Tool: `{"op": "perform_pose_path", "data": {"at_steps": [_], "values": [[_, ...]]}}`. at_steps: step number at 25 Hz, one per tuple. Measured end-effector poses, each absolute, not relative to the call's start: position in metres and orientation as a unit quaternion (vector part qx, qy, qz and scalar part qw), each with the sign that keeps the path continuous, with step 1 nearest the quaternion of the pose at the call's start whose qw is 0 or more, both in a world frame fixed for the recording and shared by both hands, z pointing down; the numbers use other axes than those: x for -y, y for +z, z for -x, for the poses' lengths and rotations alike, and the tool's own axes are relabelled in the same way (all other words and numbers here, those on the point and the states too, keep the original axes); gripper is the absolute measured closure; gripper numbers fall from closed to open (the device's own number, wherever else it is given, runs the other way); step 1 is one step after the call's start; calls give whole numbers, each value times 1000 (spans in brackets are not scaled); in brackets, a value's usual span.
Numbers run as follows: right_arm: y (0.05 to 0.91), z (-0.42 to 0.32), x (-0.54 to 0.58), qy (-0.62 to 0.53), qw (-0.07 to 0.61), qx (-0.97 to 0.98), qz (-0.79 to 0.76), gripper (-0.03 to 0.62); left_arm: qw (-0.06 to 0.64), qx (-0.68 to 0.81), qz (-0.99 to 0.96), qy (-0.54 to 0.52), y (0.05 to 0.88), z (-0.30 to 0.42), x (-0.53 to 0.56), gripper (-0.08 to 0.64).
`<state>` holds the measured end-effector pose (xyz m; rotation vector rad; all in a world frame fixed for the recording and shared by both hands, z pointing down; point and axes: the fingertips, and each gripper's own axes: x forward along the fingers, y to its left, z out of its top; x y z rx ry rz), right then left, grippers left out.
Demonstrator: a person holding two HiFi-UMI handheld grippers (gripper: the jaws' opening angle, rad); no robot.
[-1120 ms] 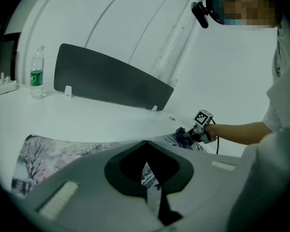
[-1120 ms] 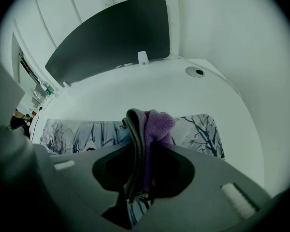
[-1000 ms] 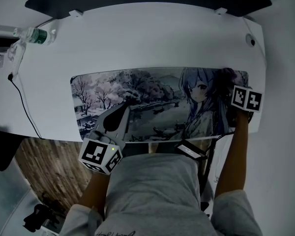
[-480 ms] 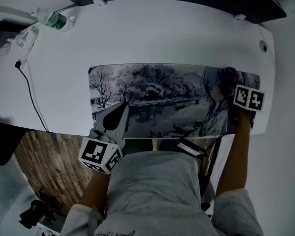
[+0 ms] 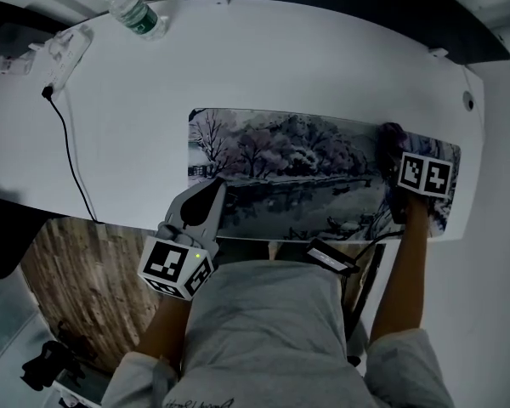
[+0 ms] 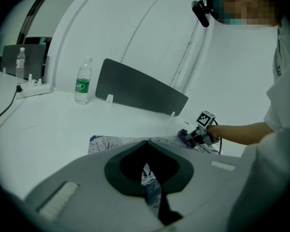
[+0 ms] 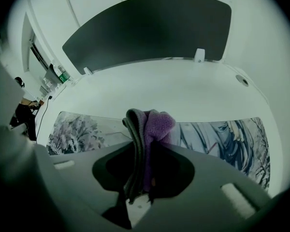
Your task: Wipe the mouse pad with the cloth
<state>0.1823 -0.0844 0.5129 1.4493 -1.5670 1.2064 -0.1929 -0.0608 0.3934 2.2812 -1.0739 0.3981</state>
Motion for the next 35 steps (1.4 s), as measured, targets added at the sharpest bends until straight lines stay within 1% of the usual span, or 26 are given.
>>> {"op": "perform_pose_path", "data": {"at_steps": [9, 20, 35], "values": [[511, -93, 97, 447, 354, 634, -523, 500, 295, 419, -848, 139, 398, 241, 65, 546], [510, 21, 112, 458, 345, 685, -450, 500, 302, 434, -840, 123, 399, 271, 70, 546], [507, 174, 134, 426, 367, 758, -330, 500, 317, 480, -810, 117, 408, 325, 59, 546]]}}
